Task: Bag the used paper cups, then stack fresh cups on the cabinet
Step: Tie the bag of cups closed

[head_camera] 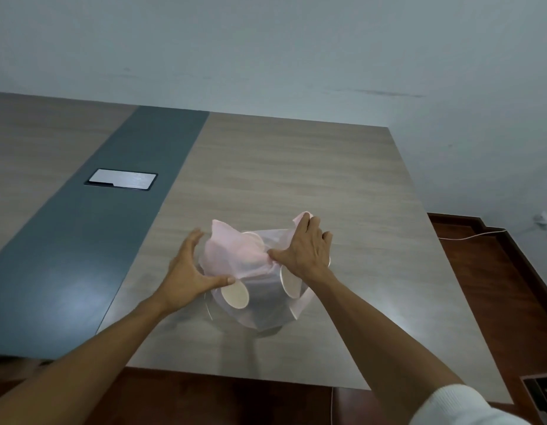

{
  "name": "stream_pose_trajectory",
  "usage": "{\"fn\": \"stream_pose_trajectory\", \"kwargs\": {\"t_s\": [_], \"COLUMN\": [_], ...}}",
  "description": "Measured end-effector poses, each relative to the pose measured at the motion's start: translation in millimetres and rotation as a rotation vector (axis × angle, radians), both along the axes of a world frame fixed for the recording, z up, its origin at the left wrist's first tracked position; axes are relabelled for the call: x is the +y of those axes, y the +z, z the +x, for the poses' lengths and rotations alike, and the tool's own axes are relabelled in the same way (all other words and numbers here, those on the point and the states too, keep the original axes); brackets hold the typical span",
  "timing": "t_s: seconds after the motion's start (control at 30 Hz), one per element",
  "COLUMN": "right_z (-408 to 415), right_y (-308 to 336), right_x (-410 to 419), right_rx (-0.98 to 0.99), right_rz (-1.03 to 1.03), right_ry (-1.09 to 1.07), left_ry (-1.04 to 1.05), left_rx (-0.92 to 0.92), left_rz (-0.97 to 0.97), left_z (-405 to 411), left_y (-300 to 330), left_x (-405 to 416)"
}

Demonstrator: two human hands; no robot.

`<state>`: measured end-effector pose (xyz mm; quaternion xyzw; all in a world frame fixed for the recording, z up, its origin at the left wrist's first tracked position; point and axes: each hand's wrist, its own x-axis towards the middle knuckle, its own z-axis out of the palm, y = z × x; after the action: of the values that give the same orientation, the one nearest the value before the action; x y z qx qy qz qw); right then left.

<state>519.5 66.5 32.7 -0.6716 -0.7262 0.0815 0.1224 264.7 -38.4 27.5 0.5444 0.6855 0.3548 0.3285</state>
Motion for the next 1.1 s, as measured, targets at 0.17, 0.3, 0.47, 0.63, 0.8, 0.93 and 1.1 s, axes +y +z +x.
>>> {"fn": "stream_pose_trajectory", "kwargs": {"t_s": [0.17, 0.3, 0.47, 0.63, 0.8, 0.93, 1.1], "right_z": [-4, -14, -10, 20, 40, 48, 47], "right_y": [-2, -16, -19, -2, 10, 13, 7], "right_x": [0, -9, -17, -4, 6, 3, 7], "right_rx": [-0.087, -0.145, -0.220, 0.088, 0.609, 0.926, 0.905], "right_rz": [-0.079, -0.128, -0.050, -0.127, -0.128, -0.176, -0.147], "right_ry": [0.026, 0.090, 0.184, 0.179, 0.054, -0.097, -0.177], "left_ry": [-0.105, -0.201, 0.152, -0.103, -0.147, -0.043, 0.281], "left_rx": [0.165, 0.214, -0.200, 0.209, 0.435, 0.414, -0.055], "left_rz": [0.113, 0.268, 0.191, 0.311, 0.316, 0.375, 0.159], "left_z": [45, 91, 140, 137, 123, 117, 117], "left_y": [18, 29, 39, 33, 30, 35, 43], "left_x": [29, 51, 57, 55, 58, 60, 69]}}
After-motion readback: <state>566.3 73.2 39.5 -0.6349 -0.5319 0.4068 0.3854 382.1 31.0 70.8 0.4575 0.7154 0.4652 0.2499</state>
